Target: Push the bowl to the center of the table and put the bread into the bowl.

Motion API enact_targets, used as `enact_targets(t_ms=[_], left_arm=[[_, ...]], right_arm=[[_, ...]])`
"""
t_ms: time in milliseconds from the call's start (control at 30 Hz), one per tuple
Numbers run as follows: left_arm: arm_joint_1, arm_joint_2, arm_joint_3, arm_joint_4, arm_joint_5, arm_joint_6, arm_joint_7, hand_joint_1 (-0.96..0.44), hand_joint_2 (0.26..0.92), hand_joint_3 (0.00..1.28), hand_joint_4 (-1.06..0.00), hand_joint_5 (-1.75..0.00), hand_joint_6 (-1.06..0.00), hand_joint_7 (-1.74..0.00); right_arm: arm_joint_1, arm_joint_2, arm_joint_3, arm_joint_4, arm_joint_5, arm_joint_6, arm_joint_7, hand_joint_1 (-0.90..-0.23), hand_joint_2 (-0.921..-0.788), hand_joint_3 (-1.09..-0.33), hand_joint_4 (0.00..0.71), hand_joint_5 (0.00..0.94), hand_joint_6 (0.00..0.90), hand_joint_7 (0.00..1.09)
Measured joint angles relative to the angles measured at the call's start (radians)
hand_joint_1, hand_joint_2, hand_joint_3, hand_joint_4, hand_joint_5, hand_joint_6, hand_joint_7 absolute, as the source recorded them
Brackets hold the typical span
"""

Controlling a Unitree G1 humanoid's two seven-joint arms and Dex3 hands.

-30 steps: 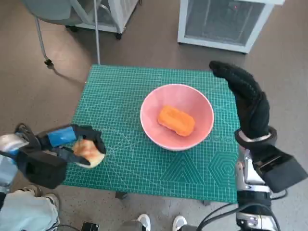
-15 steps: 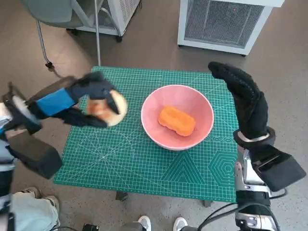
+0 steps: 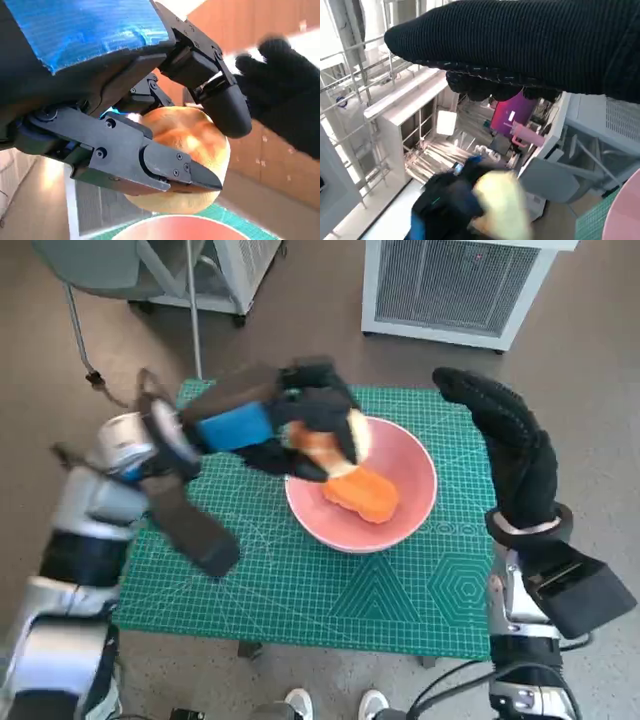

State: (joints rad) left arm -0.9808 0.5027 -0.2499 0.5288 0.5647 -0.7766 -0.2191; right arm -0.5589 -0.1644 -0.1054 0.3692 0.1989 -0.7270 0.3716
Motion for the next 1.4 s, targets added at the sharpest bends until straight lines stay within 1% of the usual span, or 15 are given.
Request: enact_targets(t_ms=[267, 300, 333, 367, 400, 433, 467, 500, 533, 633, 767, 933, 1167, 1367, 1400], left_arm=[[-0.068, -0.062, -0.103, 0.148, 0.119, 0.025, 0.057, 0.0, 0.92, 0.09, -0.64, -1.17, -0.62, -1.22], [-0.071, -0.067, -0.113, 0.164, 0.13, 0.03, 0.058, 0.0, 0.921, 0.13, -0.6, -1.21, -0.57, -1.26], [-0.073, -0.072, -0.124, 0.178, 0.135, 0.039, 0.057, 0.0, 0.921, 0.14, -0.59, -1.23, -0.55, -1.28], [-0.074, -0.078, -0.132, 0.193, 0.137, 0.051, 0.052, 0.0, 0.921, 0.2, -0.52, -1.3, -0.49, -1.35], [-0.074, -0.084, -0.139, 0.203, 0.137, 0.063, 0.043, -0.04, 0.897, 0.19, -0.43, -0.99, -0.41, -1.08], [-0.073, -0.088, -0.146, 0.21, 0.137, 0.083, 0.023, -0.05, 0.895, 0.17, -0.43, -0.84, -0.41, -0.94], [-0.073, -0.091, -0.151, 0.214, 0.137, 0.101, 0.003, -0.07, 0.903, 0.13, -0.44, -0.57, -0.42, -0.71], [-0.073, -0.094, -0.156, 0.217, 0.137, 0.117, -0.013, -0.11, 0.9, 0.09, -0.41, -0.37, -0.4, -0.53], [-0.071, -0.096, -0.157, 0.217, 0.135, 0.134, -0.031, -0.15, 0.894, 0.06, -0.37, -0.23, -0.37, -0.4], [-0.057, -0.098, -0.155, 0.199, 0.107, 0.197, -0.094, -0.23, 0.888, 0.02, -0.3, -0.08, -0.35, -0.22], [-0.022, -0.096, -0.143, 0.144, 0.057, 0.266, -0.166, -0.36, 0.891, 0.01, -0.21, -0.02, -0.31, -0.13], [0.02, -0.094, -0.118, 0.079, -0.014, 0.307, -0.218, -0.44, 0.896, 0.01, -0.17, 0.0, -0.29, -0.09], [0.08, -0.095, -0.041, -0.022, -0.161, 0.366, -0.268, -0.51, 0.914, 0.02, -0.12, 0.0, -0.27, -0.07], [0.128, -0.095, 0.022, -0.111, -0.282, 0.422, -0.31, -0.57, 0.92, 0.12, -0.1, 0.0, -0.25, -0.05], [0.135, -0.095, 0.032, -0.124, -0.302, 0.428, -0.314, -0.59, 0.921, 0.16, -0.1, 0.0, -0.25, -0.05]], right_arm=[[0.001, -0.005, -0.001, 0.0, 0.002, -0.002, 0.005, -0.704, -0.921, -0.814, 0.201, 0.006, -0.001, 0.62], [0.001, -0.007, -0.002, 0.0, 0.002, -0.002, 0.005, -0.704, -0.921, -0.814, 0.201, 0.006, -0.001, 0.62], [0.001, -0.008, -0.002, 0.0, 0.002, -0.003, 0.005, -0.704, -0.921, -0.814, 0.201, 0.006, -0.001, 0.62], [0.002, -0.011, -0.003, -0.001, 0.002, -0.004, 0.005, -0.704, -0.921, -0.814, 0.2, 0.005, -0.001, 0.62], [0.003, -0.012, -0.004, -0.001, 0.002, -0.004, 0.005, -0.704, -0.921, -0.814, 0.198, 0.005, -0.001, 0.62], [0.004, -0.013, -0.005, -0.002, 0.003, -0.005, 0.005, -0.704, -0.921, -0.814, 0.198, 0.004, -0.001, 0.62], [0.005, -0.013, -0.006, -0.003, 0.003, -0.006, 0.005, -0.704, -0.921, -0.814, 0.197, 0.004, -0.001, 0.62], [0.005, -0.014, -0.007, -0.003, 0.003, -0.006, 0.005, -0.704, -0.921, -0.813, 0.197, 0.004, -0.001, 0.61], [0.006, -0.014, -0.007, -0.003, 0.003, -0.007, 0.005, -0.704, -0.921, -0.813, 0.196, 0.003, -0.001, 0.61], [0.008, -0.013, -0.007, -0.004, 0.003, -0.007, 0.004, -0.704, -0.921, -0.813, 0.195, 0.003, -0.001, 0.61], [0.01, -0.013, -0.007, -0.004, 0.003, -0.007, 0.004, -0.704, -0.921, -0.813, 0.195, 0.003, -0.001, 0.61], [0.01, -0.011, -0.007, -0.004, 0.002, -0.007, 0.002, -0.704, -0.921, -0.813, 0.195, 0.003, -0.001, 0.61], [0.009, -0.008, -0.006, -0.003, 0.003, -0.007, 0.002, -0.7, -0.921, -0.811, 0.195, 0.003, -0.001, 0.61], [0.001, -0.003, -0.006, -0.002, 0.003, -0.007, 0.002, -0.695, -0.921, -0.811, 0.198, 0.004, -0.001, 0.61], [0.0, -0.002, -0.006, -0.002, 0.003, -0.007, 0.001, -0.695, -0.921, -0.812, 0.199, 0.005, -0.001, 0.61]])
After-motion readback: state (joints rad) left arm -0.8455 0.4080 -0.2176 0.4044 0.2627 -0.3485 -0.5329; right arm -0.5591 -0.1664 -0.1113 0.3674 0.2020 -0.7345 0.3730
